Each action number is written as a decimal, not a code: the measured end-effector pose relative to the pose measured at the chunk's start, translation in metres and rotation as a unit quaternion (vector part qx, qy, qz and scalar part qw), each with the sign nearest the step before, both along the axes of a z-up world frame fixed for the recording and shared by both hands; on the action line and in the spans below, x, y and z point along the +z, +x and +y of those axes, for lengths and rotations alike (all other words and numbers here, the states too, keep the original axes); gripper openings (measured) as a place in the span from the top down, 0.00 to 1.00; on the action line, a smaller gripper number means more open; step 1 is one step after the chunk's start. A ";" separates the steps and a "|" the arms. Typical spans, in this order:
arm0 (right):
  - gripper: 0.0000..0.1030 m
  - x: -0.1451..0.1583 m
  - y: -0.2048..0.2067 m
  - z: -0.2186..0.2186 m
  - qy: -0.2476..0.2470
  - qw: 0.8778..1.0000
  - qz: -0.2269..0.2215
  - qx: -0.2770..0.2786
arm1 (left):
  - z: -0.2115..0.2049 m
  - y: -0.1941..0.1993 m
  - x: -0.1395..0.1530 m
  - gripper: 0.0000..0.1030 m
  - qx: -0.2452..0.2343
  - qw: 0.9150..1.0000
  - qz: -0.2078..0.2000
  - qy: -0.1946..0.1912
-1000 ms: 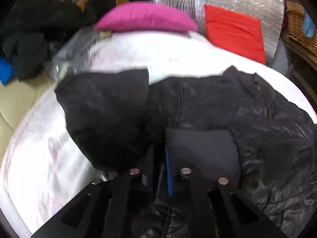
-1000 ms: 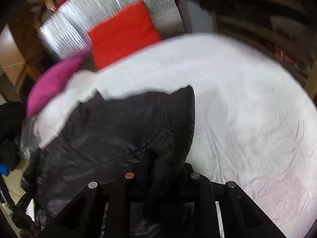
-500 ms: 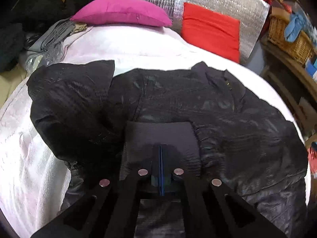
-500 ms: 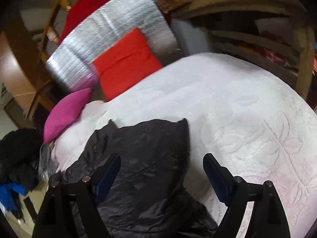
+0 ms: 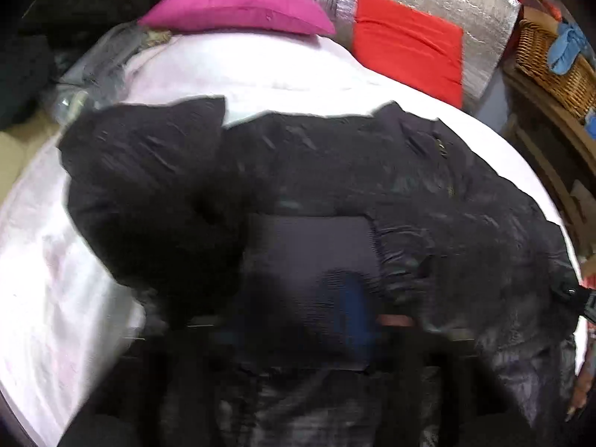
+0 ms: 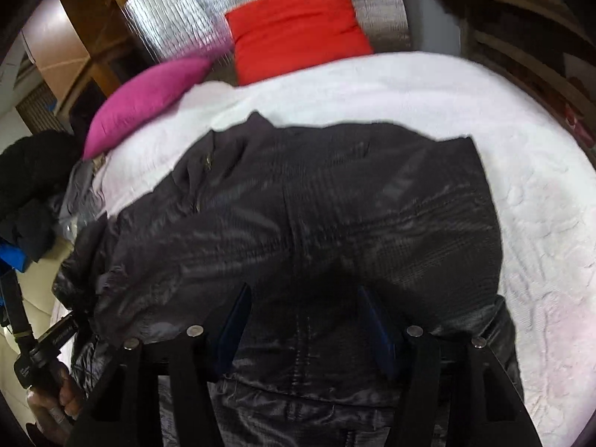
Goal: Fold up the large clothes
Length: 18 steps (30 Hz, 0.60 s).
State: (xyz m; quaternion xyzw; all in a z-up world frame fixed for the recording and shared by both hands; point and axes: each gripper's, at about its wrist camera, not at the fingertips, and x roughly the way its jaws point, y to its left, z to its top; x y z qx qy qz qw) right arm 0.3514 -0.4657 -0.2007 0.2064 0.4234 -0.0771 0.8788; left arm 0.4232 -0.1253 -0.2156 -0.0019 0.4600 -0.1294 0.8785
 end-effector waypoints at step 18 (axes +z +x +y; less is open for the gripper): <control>0.39 -0.006 0.005 0.005 -0.002 1.000 0.008 0.017 | -0.018 -0.014 0.010 0.60 -0.043 0.998 -0.026 -0.028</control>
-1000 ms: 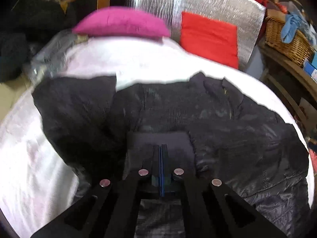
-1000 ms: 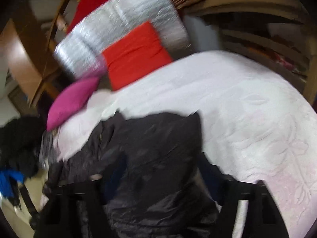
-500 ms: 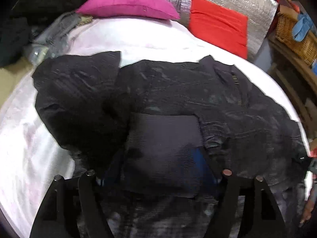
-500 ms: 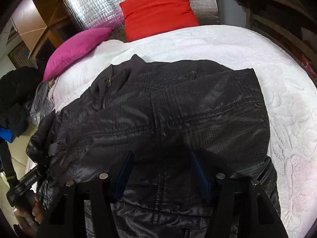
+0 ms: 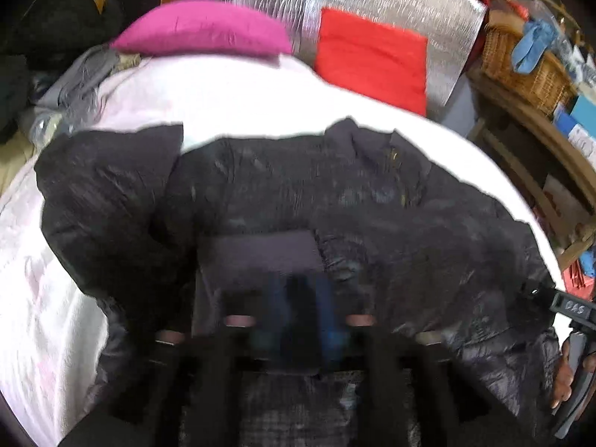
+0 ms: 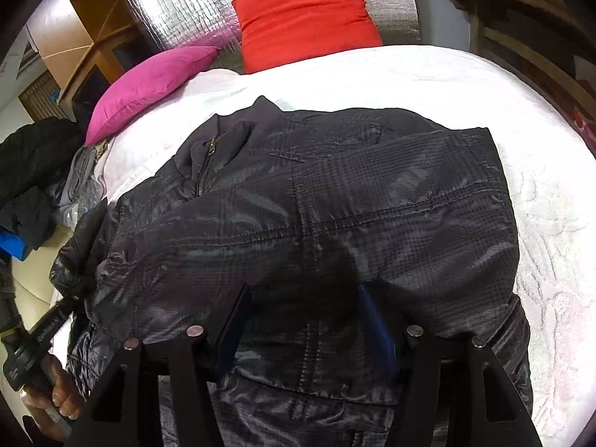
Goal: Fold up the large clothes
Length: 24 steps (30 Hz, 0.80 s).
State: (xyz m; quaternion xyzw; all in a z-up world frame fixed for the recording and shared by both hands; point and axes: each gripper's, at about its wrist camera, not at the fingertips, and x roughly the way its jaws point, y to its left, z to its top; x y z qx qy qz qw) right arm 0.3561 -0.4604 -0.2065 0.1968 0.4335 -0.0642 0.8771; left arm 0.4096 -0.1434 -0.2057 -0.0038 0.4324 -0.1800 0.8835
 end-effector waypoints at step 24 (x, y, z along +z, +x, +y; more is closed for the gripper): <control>0.39 0.018 -0.015 -0.027 0.017 0.998 -0.053 -0.033 | 0.031 0.004 -0.006 0.59 0.021 0.992 0.073 -0.102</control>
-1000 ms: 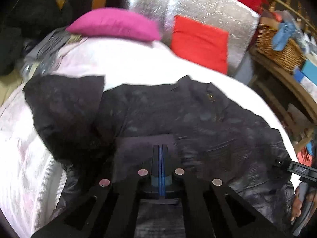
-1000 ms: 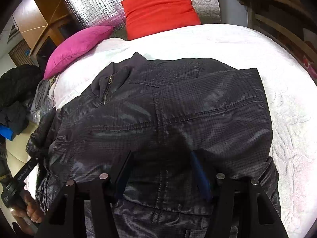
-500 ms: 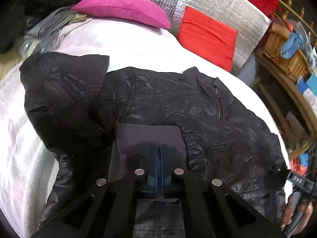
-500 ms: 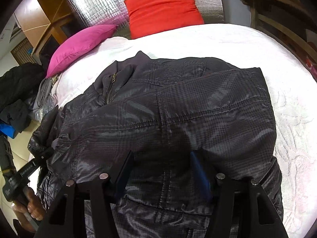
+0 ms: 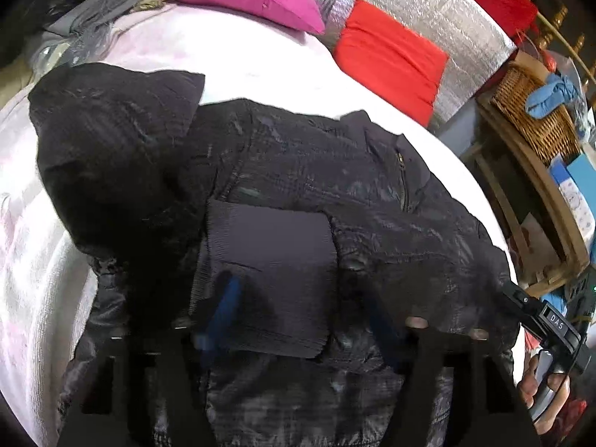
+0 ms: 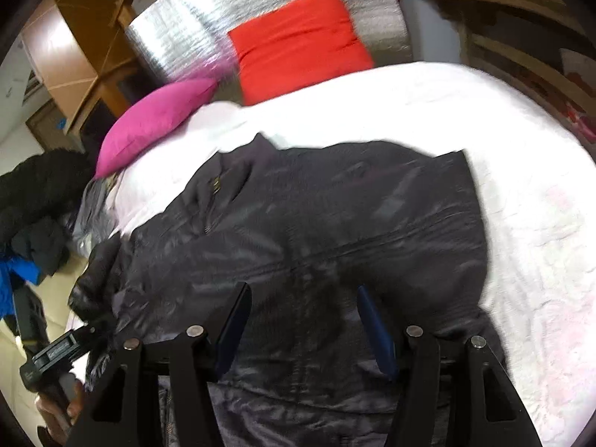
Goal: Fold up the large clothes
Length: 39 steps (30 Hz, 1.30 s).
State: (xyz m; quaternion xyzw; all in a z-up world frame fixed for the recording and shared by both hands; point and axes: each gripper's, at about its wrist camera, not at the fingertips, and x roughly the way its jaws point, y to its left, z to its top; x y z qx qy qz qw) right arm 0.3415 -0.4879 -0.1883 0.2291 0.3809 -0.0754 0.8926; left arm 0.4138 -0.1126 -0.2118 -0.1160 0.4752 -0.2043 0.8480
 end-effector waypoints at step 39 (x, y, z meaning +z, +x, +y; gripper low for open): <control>0.65 -0.028 -0.002 -0.052 0.007 0.997 0.074 -0.036 | 0.002 0.003 -0.003 0.92 0.043 0.979 -0.081 0.181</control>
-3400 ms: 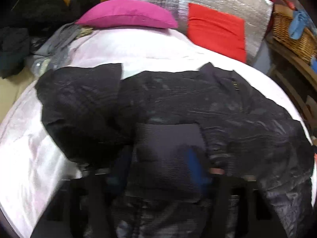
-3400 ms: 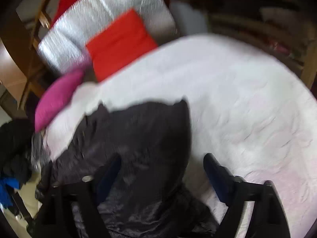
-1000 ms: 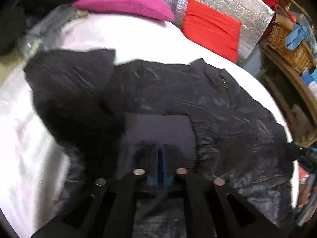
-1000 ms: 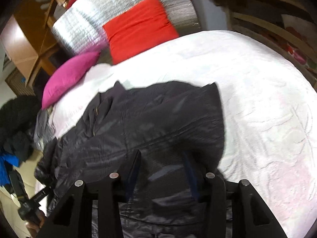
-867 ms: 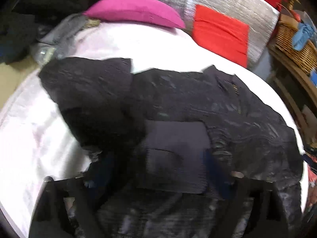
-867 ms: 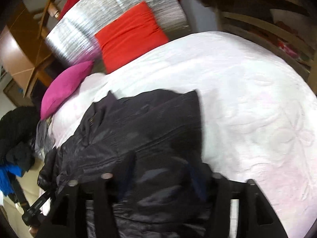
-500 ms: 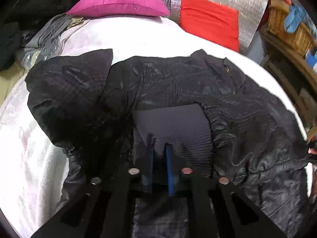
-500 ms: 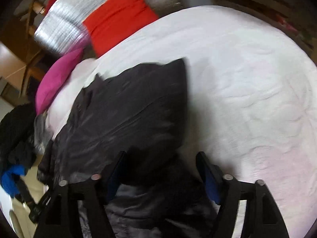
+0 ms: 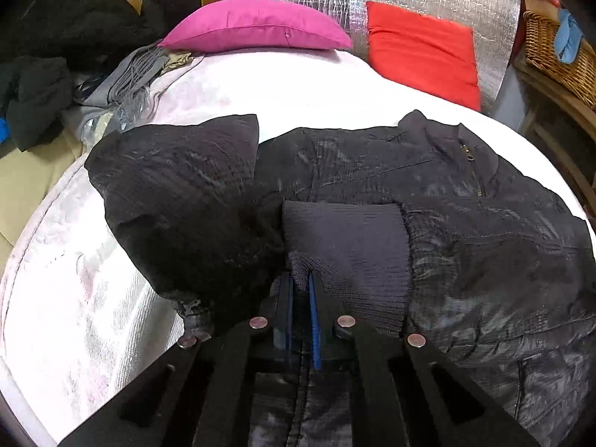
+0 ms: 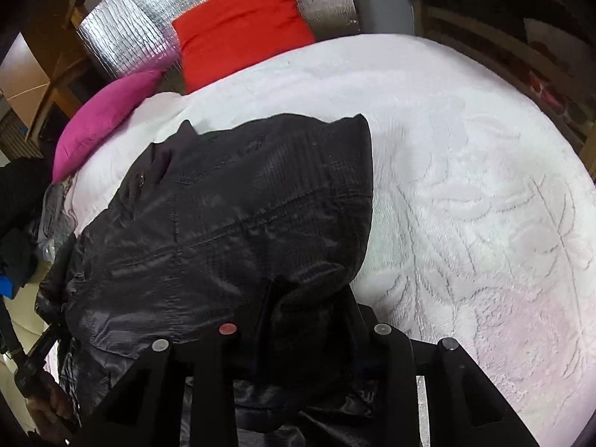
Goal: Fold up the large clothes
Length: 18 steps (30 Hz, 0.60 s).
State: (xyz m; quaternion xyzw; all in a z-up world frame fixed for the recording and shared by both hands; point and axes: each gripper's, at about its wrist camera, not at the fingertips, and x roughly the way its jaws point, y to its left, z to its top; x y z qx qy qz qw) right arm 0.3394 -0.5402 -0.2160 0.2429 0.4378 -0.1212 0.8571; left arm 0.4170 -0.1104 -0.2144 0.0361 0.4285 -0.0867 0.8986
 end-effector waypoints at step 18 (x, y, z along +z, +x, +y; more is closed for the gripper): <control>0.21 0.010 -0.008 -0.020 0.025 0.997 -0.050 -0.056 | 0.017 0.000 0.005 0.86 0.024 0.999 0.020 -0.033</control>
